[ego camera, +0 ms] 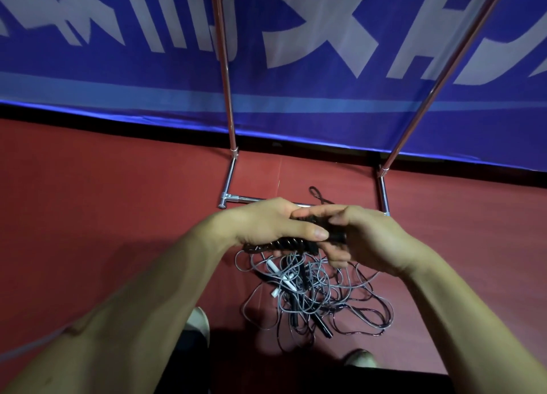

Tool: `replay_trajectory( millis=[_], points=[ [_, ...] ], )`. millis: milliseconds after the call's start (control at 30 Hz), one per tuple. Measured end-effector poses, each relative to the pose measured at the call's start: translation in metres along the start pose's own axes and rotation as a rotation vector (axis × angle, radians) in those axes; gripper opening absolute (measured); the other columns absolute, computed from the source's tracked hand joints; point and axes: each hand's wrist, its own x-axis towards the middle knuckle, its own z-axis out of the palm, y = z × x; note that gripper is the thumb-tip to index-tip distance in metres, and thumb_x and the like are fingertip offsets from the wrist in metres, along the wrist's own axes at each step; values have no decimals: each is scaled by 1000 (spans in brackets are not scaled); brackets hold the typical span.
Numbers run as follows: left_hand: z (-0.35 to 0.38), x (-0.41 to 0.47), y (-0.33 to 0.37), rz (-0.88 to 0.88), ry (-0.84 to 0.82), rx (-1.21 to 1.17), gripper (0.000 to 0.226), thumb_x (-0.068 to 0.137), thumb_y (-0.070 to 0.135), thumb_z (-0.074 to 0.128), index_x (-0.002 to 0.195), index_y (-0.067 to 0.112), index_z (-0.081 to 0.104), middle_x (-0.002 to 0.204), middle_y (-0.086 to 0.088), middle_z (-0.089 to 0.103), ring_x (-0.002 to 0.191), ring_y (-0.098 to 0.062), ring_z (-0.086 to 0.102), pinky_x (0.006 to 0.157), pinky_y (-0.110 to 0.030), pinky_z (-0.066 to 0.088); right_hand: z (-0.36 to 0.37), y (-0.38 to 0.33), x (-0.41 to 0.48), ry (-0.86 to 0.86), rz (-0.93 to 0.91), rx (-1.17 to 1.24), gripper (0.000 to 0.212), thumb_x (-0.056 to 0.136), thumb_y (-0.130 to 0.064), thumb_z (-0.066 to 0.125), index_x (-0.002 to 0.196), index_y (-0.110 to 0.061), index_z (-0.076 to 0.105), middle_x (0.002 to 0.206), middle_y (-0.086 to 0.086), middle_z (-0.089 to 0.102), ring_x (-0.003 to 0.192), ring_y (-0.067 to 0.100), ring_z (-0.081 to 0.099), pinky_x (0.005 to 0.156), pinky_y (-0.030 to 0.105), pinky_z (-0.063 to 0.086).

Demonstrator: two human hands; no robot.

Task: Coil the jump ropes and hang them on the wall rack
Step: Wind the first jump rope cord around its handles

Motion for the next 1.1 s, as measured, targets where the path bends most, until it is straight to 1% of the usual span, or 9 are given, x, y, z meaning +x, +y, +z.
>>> replay_trajectory(
  millis=[100,267,400,467,533,633,767,900,1100],
  points=[
    [-3,-2,-1,11,-27,-34,45,89,35,70,133,36,64,72,5,63,55,-5,50,51,-18,43,-7,-2,-2,-112,41,128,57,84,-16,33,132,-10,62,65,8,41,50,15,27,53,28,30],
    [-9,-5,-2,-13,20,-172,27,72,48,71,77,21,74,65,-1,63,50,-13,50,47,-24,39,-18,2,-3,77,38,-219,68,78,-14,40,135,-45,56,56,7,36,48,16,27,47,24,24],
    [-10,-3,-5,10,29,-193,28,74,47,70,80,20,75,70,-13,57,52,-19,48,46,-25,39,-11,14,-1,243,-194,-917,37,96,-27,63,96,-64,58,55,-13,44,51,5,37,53,22,29],
    [-11,0,-5,-40,90,-183,35,74,49,71,84,15,75,68,-13,56,50,-19,48,47,-26,38,-5,19,7,379,-183,-1165,19,97,-38,61,85,-53,62,56,-12,48,53,4,45,52,21,30],
    [-12,3,-7,-128,215,-122,44,74,51,72,85,8,72,63,-9,57,47,-17,48,47,-25,38,-1,28,14,472,-89,-1280,15,98,-43,56,103,-38,69,91,-8,58,87,10,58,73,32,47],
    [-14,10,-16,-215,429,98,41,77,57,74,84,17,72,64,2,67,50,-17,55,58,-31,44,8,30,17,476,42,-1454,27,103,-44,44,111,-29,65,127,1,45,125,25,40,98,44,38],
    [-16,12,-25,-169,530,366,29,81,63,69,95,39,73,82,14,74,77,-12,70,80,-39,56,15,24,14,342,-40,-1280,20,105,-34,38,98,-23,54,84,2,57,82,33,56,69,39,42],
    [-11,11,-25,-301,499,678,46,73,84,52,89,44,68,75,17,71,74,-8,67,76,-34,57,5,22,10,344,-195,-1315,23,102,-34,50,112,-24,68,85,5,70,77,29,60,69,41,48],
    [4,11,-9,-255,330,772,43,96,69,32,80,37,56,80,11,65,81,-15,62,80,-35,52,-12,5,0,433,-319,-652,13,80,-27,81,80,-15,74,67,0,71,57,15,59,54,29,47]
  ],
)
